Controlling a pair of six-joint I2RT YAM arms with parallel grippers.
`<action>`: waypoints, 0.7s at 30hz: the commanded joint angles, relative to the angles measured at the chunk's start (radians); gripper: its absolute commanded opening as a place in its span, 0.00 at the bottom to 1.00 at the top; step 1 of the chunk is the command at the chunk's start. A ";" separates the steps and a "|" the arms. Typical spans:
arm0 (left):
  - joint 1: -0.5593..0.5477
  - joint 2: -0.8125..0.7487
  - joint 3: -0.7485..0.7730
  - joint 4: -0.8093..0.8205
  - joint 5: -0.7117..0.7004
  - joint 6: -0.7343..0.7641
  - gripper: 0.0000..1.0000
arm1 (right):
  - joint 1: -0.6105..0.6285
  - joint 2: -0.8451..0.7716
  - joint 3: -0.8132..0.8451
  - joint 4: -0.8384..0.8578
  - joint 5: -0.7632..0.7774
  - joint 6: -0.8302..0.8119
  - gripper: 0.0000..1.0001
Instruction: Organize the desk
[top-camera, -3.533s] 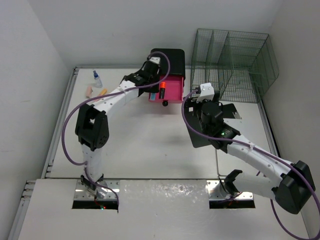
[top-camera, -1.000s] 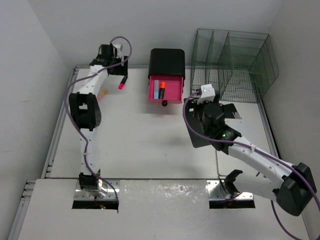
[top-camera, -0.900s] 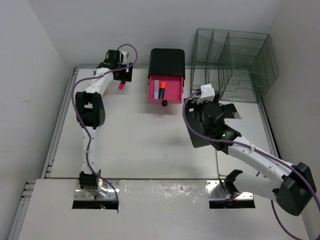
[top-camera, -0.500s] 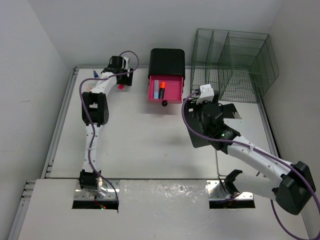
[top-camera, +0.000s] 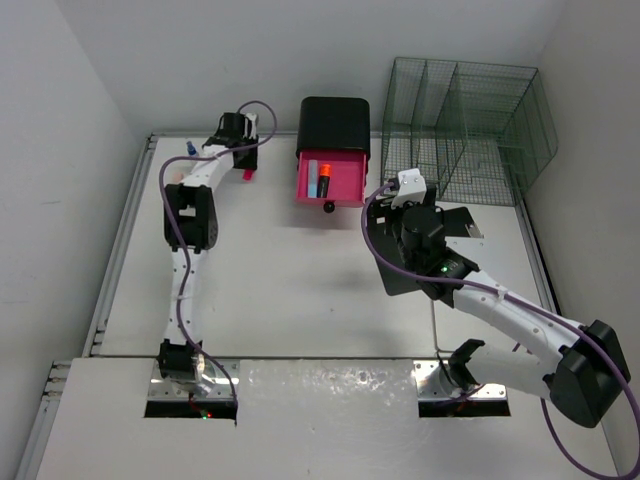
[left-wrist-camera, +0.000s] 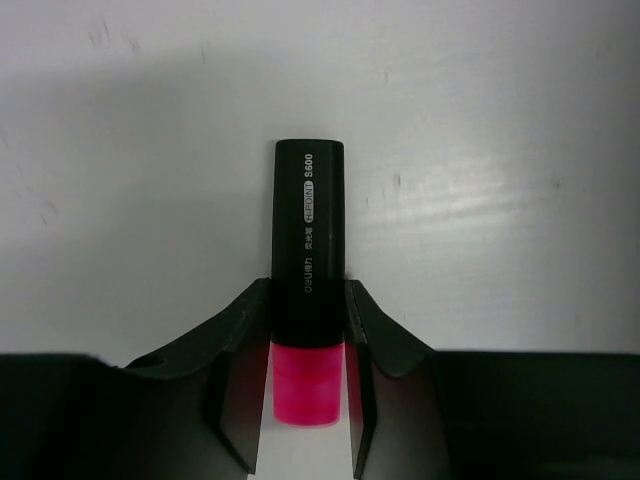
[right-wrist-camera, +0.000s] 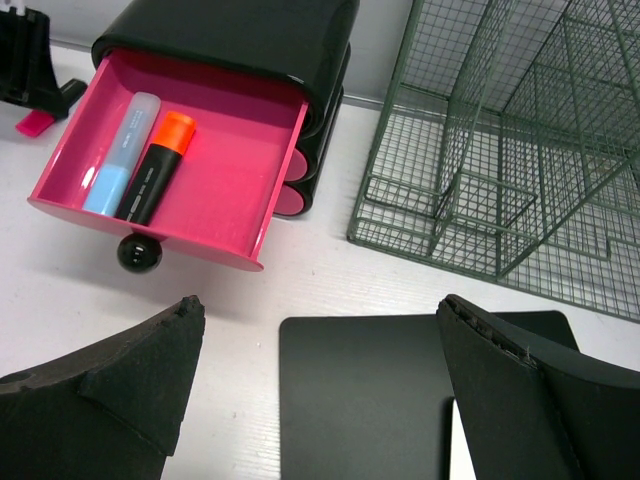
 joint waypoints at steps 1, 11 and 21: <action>0.009 -0.133 -0.049 -0.108 0.076 -0.055 0.00 | -0.007 -0.010 0.008 0.050 0.016 -0.010 0.95; -0.098 -0.648 -0.359 0.032 0.008 -0.207 0.00 | -0.005 -0.012 0.008 0.048 0.003 0.001 0.95; -0.455 -0.699 -0.345 -0.067 -0.177 -0.259 0.00 | -0.007 -0.035 -0.003 0.056 0.001 0.009 0.95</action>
